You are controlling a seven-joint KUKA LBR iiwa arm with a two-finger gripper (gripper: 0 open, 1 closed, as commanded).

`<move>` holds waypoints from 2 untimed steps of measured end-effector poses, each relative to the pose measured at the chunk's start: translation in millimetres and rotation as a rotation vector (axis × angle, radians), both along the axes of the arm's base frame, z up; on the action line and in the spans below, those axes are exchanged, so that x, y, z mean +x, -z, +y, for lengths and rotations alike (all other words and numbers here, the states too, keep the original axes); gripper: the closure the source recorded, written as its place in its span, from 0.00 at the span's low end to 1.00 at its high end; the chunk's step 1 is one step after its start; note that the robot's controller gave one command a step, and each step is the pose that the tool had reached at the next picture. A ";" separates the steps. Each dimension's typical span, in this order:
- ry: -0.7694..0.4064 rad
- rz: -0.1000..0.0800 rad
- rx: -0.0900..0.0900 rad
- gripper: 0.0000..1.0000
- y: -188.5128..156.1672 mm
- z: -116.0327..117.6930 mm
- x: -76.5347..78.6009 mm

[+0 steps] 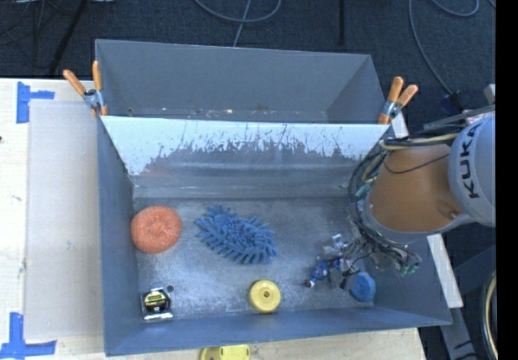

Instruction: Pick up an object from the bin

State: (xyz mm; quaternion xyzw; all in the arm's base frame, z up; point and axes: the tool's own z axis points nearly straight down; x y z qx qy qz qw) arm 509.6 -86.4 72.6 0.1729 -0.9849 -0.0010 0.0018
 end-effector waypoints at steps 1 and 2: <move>-0.003 0.004 0.000 1.00 -49.0 19.0 4.7; -0.013 -0.002 0.000 1.00 -111.9 12.6 -34.5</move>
Offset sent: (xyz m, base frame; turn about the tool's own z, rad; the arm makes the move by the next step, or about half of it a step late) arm -0.0344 0.0125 0.1128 -0.0165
